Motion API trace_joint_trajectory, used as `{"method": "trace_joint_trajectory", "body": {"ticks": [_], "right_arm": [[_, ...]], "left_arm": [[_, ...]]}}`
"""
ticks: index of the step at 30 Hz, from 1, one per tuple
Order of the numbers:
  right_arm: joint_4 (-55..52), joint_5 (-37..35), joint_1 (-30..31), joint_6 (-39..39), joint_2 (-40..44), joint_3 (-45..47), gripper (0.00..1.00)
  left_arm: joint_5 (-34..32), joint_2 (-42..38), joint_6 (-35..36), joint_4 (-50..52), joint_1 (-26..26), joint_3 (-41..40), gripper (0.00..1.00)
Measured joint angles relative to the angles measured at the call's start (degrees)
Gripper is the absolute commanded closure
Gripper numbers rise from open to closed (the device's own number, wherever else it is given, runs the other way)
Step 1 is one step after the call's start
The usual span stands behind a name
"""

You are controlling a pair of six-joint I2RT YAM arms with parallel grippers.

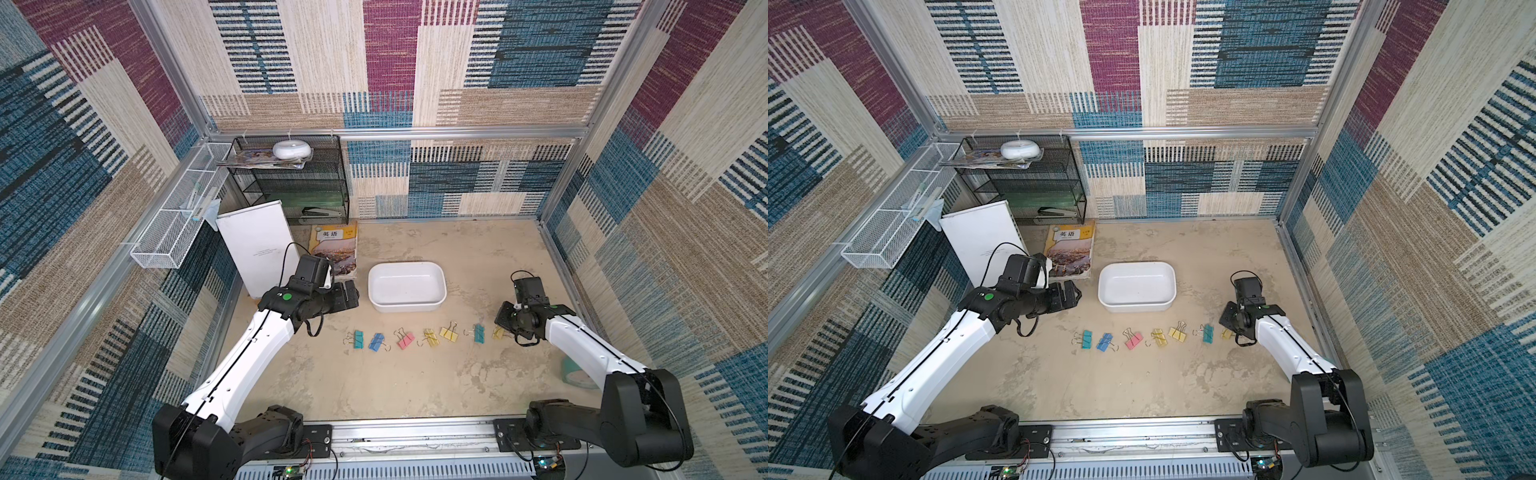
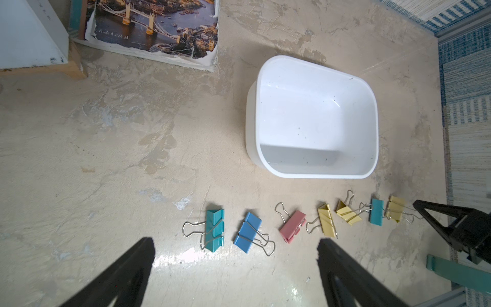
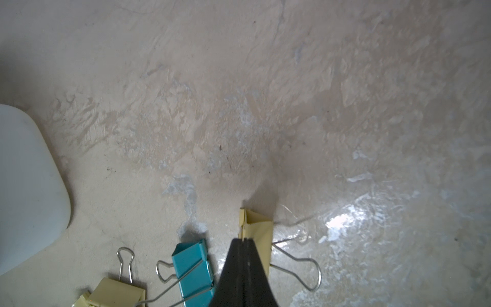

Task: Take out the binder clips from the storage box
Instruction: Place the binder clip at the center of the board.

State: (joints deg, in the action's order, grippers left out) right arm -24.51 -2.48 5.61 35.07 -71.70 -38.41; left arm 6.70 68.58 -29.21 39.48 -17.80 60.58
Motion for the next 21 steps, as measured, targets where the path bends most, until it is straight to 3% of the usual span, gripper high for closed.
{"method": "trace_joint_trajectory", "body": {"ticks": [10, 11, 12, 14, 20, 21], "right_arm": [[-1.9, -0.1, 0.0, -0.1, 3.5, -0.4, 0.63], [-2.3, -0.2, 0.0, -0.2, 3.8, -0.8, 0.55], [-2.6, -0.3, 0.0, -0.2, 4.3, -1.3, 0.40], [-3.1, -0.7, 0.0, -0.4, 5.6, -2.6, 0.25], [-2.9, -4.0, 0.0, -1.6, 9.3, -5.7, 0.08], [-2.7, -5.0, 0.0, -1.9, 9.7, -6.3, 0.01]], "left_arm": [[-0.1, 0.2, -0.2, 0.0, 0.0, 0.0, 0.00], [-0.2, 0.2, -0.3, -0.1, 0.0, 0.0, 0.00], [-0.3, 0.2, -0.5, -0.1, 0.0, 0.0, 0.00], [-1.2, 0.0, -0.6, -0.1, 0.0, 0.0, 0.00], [-7.3, -2.0, -1.6, -1.0, 0.0, -1.0, 0.00], [-8.8, -2.7, -1.6, -1.4, 0.0, -1.5, 0.00]]}}
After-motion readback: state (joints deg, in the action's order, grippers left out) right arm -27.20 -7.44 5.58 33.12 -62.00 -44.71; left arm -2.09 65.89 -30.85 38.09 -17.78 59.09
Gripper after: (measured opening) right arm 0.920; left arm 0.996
